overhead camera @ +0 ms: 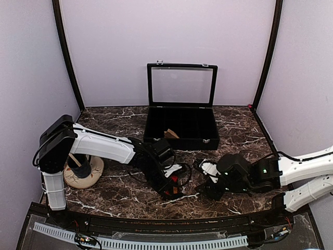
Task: Roll the socks
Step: Roll the sock at the center of the board.
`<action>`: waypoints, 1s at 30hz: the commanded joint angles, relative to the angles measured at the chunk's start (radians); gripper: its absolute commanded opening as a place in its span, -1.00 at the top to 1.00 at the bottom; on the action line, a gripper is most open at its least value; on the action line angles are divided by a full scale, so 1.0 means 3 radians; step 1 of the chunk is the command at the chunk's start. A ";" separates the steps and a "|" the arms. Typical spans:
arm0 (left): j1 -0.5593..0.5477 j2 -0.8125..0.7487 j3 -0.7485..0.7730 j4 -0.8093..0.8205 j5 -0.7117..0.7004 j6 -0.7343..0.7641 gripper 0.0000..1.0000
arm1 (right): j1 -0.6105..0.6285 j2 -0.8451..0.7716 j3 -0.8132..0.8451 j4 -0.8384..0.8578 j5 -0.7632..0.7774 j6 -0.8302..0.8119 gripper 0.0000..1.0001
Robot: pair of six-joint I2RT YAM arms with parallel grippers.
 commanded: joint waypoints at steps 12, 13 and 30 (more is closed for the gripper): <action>0.0253 -0.0062 -0.0276 0.0228 0.0799 -0.0257 1.00 | 0.0437 0.0578 0.0131 0.0631 -0.0162 -0.0777 -0.22; 0.0261 -0.0063 -0.0284 0.0221 0.0819 -0.0254 1.00 | 0.0455 0.0623 0.0144 0.0661 -0.0162 -0.0826 -0.23; 0.0376 0.0036 -0.0319 0.0108 0.1194 -0.0175 1.00 | 0.0598 0.1360 0.0513 0.0855 -0.0021 -0.1637 -0.39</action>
